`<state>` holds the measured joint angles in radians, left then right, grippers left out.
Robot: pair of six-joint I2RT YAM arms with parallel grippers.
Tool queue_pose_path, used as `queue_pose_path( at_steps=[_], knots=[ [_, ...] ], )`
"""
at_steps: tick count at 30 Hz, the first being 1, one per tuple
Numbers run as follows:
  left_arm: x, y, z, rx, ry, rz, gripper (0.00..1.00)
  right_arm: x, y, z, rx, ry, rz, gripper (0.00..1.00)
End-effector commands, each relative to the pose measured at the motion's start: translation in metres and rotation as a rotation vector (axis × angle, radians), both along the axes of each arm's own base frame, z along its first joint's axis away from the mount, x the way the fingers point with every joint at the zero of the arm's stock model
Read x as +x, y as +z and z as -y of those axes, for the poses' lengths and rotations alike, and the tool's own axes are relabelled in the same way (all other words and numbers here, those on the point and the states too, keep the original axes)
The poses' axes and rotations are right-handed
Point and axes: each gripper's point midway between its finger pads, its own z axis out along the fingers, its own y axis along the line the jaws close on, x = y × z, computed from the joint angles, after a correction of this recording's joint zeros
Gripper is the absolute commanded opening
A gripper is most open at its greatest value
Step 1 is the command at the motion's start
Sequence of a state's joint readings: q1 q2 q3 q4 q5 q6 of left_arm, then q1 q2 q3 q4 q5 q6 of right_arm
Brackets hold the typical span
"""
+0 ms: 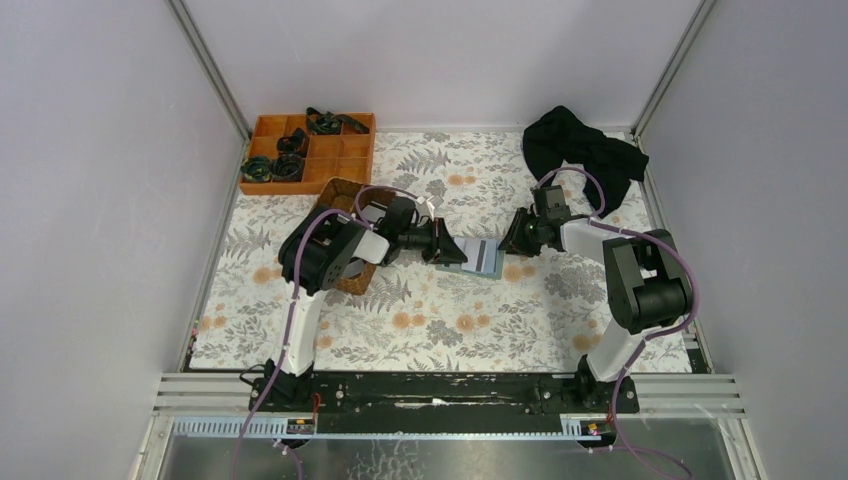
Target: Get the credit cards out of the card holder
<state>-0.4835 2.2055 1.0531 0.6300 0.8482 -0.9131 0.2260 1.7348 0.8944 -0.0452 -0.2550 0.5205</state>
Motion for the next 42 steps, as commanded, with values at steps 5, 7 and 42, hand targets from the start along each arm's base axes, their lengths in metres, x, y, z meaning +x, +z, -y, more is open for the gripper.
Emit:
queue_pose_path(
  at_steps=[5,7,42],
  knots=[
    [-0.010,-0.060,-0.031,0.163,0.071,-0.128,0.13,-0.025,-0.029,0.009,-0.050,0.005,-0.116,0.35],
    [-0.010,-0.060,-0.030,0.162,0.069,-0.129,0.01,-0.025,-0.029,0.009,-0.050,0.005,-0.117,0.35],
    [0.030,0.020,-0.054,0.390,0.180,0.155,0.00,-0.025,-0.032,0.005,-0.028,0.018,-0.116,0.35]
  ],
)
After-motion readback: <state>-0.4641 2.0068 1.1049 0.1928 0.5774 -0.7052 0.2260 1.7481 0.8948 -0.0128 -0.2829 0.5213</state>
